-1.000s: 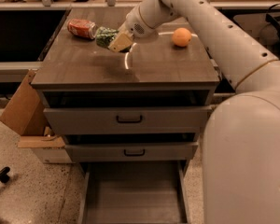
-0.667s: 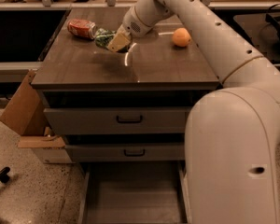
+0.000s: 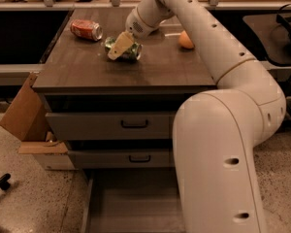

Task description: Pick green can from bottom drawer and place on counter

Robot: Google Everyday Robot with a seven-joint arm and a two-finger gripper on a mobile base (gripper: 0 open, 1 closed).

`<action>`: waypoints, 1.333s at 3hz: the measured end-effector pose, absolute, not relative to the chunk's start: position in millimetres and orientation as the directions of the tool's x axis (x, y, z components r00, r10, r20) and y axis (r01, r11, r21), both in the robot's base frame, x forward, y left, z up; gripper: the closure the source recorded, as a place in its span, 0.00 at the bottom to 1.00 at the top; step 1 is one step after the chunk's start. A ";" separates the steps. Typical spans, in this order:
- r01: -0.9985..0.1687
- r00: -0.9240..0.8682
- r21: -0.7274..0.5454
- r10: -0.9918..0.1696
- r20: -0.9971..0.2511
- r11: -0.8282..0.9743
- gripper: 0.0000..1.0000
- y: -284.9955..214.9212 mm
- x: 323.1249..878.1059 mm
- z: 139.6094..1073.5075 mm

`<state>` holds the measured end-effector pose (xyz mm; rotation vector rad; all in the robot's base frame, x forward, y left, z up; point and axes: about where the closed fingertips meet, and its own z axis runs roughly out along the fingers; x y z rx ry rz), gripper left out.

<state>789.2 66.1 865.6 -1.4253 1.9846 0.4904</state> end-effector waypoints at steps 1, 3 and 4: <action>-0.936 -0.228 -0.043 -0.693 -0.684 0.350 0.00 66.9 792.6 862.4; -0.892 -0.241 -0.109 -0.666 -0.706 0.439 0.00 25.2 773.7 910.1; -0.867 -0.219 -0.167 -0.659 -0.719 0.470 0.00 11.8 755.1 940.4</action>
Offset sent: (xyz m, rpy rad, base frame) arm -0.0148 -0.0445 0.0428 0.0245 -0.0452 -0.0996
